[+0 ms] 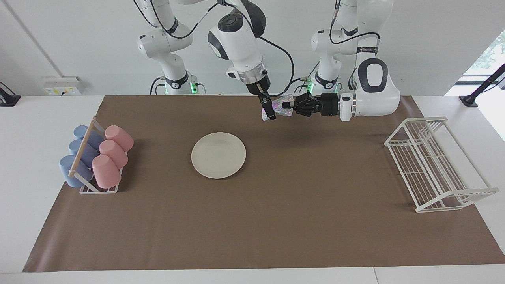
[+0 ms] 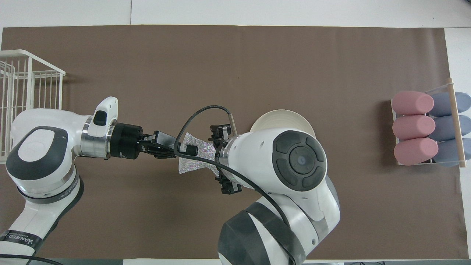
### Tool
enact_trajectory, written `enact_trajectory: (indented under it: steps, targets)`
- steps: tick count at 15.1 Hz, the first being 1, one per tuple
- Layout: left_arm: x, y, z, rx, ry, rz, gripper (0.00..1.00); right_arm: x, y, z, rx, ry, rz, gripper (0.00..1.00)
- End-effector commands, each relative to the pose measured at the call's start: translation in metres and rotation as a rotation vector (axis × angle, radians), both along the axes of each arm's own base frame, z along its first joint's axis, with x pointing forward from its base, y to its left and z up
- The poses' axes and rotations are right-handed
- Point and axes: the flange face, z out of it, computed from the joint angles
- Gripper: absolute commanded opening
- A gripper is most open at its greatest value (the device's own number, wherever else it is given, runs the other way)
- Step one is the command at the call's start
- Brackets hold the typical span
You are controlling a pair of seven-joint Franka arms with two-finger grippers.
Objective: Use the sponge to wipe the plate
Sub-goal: 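Grasp the sponge with the right gripper from the left gripper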
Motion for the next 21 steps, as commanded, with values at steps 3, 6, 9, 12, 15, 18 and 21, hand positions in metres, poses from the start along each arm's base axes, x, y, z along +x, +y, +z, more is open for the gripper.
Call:
enact_trajectory:
  steps: [3, 6, 9, 12, 15, 18, 21]
  targets:
    - [-0.01, 0.009, 0.002, -0.016, -0.009, 0.007, 0.0, -0.002, 0.0, 0.004, 0.021, 0.005, -0.023, 0.75]
    - [-0.01, 0.01, 0.002, -0.019, -0.007, 0.004, 0.0, 0.003, 0.0, 0.005, 0.044, -0.029, -0.04, 0.87]
    - [-0.01, 0.01, 0.002, -0.019, -0.007, 0.003, 0.0, 0.002, 0.0, 0.003, 0.041, -0.025, -0.039, 0.89]
    - [-0.01, 0.01, 0.001, -0.013, -0.008, -0.001, 0.0, 0.001, 0.002, 0.004, 0.044, -0.029, -0.038, 0.9]
    - [-0.01, 0.01, 0.001, -0.011, -0.008, -0.002, 0.0, 0.002, 0.002, 0.002, 0.045, -0.03, -0.042, 0.88]
    - [-0.01, 0.011, 0.001, -0.011, -0.008, 0.0, 0.0, -0.003, 0.006, -0.002, 0.044, -0.022, -0.041, 0.79]
    - [-0.01, 0.011, 0.001, -0.011, -0.008, 0.0, 0.0, -0.008, 0.014, -0.004, 0.06, -0.011, -0.065, 0.56]
